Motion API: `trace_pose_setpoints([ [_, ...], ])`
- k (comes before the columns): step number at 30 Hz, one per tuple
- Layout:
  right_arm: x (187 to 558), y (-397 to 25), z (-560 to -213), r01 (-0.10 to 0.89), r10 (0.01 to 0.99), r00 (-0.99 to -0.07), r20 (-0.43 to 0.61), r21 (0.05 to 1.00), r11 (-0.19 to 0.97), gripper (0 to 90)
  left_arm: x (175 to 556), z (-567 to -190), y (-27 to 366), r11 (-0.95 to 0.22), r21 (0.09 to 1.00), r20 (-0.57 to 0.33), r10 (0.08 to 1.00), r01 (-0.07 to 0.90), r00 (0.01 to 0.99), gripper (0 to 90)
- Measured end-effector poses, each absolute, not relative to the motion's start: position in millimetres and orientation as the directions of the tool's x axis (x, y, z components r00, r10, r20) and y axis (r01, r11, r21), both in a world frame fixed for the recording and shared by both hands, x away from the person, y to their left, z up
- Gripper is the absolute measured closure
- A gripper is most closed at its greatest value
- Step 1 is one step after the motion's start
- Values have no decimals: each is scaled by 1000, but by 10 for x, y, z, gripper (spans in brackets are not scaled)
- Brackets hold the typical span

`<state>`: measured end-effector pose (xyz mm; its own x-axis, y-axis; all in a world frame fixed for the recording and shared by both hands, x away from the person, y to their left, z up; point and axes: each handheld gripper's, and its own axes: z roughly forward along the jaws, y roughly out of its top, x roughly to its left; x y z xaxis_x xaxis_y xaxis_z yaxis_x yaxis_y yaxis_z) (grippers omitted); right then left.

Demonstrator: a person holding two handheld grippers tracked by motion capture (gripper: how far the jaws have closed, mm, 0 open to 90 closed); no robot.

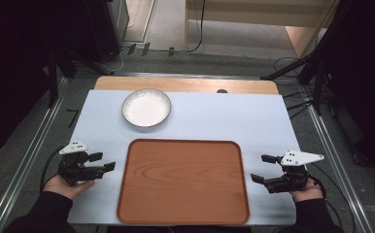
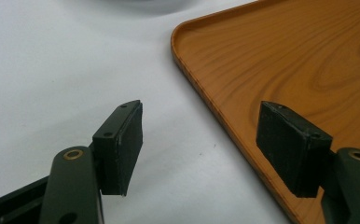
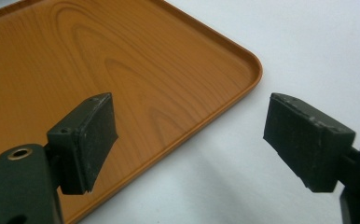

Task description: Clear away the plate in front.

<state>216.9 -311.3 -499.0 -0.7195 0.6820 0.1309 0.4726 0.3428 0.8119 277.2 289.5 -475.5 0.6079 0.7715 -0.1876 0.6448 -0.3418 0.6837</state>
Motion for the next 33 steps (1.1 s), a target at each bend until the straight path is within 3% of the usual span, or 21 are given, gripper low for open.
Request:
trace_pose_setpoints([
  [7, 2175, -3109, -4994, 476, 684, -717, 133, 811, 341, 178, 2904, -4805, 2843, -316, 653, -242, 773, 688, 586, 314],
  [33, 2185, -3101, -5006, 480, 678, -723, 134, 803, 354, 178, 3288, -4953, 2759, -308, 661, -194, 811, 685, 552, 332],
])
